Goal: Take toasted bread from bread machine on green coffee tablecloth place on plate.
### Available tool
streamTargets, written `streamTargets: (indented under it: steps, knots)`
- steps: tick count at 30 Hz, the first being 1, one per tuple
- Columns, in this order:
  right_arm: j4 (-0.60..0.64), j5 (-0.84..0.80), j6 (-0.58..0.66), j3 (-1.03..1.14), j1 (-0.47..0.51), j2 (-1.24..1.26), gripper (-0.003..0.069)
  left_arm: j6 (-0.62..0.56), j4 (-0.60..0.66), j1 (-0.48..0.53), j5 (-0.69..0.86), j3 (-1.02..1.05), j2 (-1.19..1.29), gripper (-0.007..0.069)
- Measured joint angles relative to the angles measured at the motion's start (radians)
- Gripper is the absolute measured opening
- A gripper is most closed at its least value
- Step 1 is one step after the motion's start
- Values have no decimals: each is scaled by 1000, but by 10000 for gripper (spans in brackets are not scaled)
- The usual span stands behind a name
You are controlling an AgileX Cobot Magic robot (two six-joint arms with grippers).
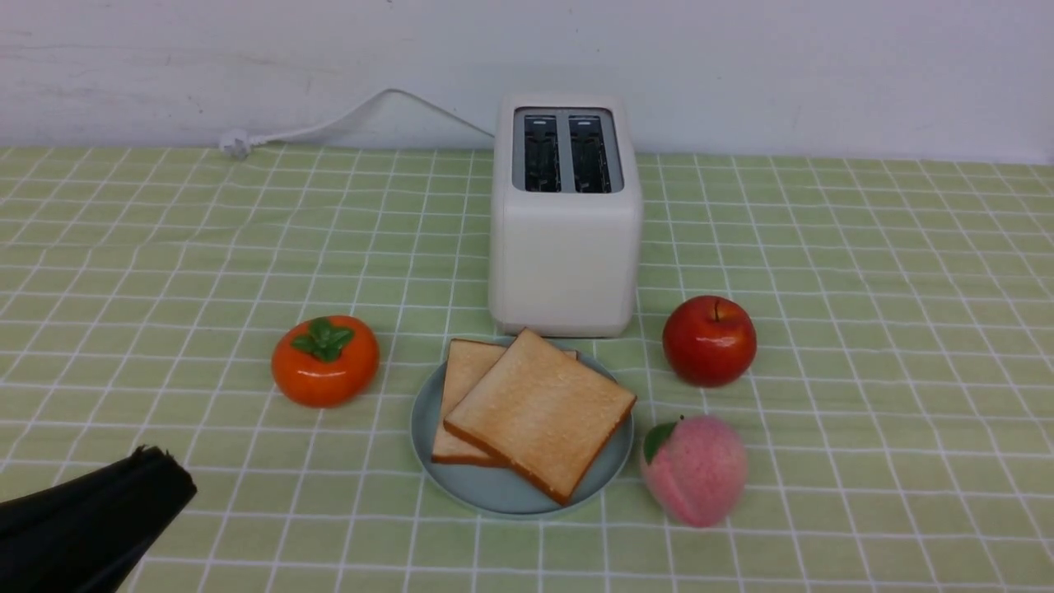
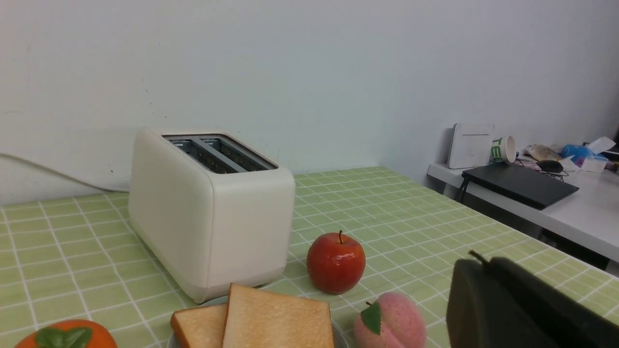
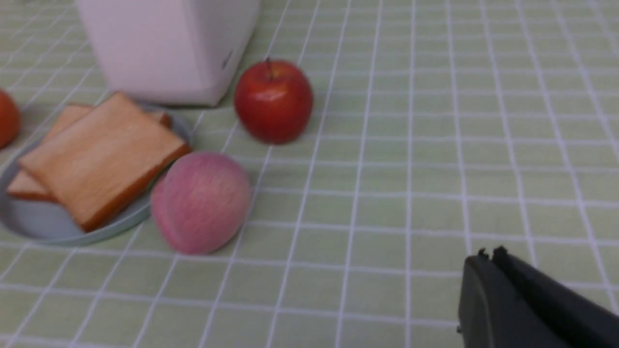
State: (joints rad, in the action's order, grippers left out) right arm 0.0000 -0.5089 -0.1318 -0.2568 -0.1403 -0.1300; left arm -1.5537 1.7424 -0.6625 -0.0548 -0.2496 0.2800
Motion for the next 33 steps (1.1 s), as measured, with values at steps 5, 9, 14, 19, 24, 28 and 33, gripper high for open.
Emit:
streamTargets:
  steps: [5, 9, 14, 19, 24, 28, 33]
  knots:
    - [86, 187, 106, 212, 105, 124, -20, 0, 0, 0, 0, 0, 0, -11]
    - [91, 162, 132, 281, 121, 140, -20, 0, 0, 0, -3, 0, 0, -9]
    - [83, 133, 145, 277, 121, 140, -20, 0, 0, 0, -4, 0, 0, -6]
    - [81, 127, 145, 276, 121, 140, -19, 0, 0, 0, -6, 0, 0, -2]
    - [79, 127, 145, 276, 121, 140, -17, 0, 0, 0, -6, 0, 0, 1]
    - [79, 127, 145, 276, 121, 140, -15, 0, 0, 0, -6, 0, 0, 2]
    - [79, 127, 145, 275, 121, 140, -13, 0, 0, 0, -6, 0, 0, 5]
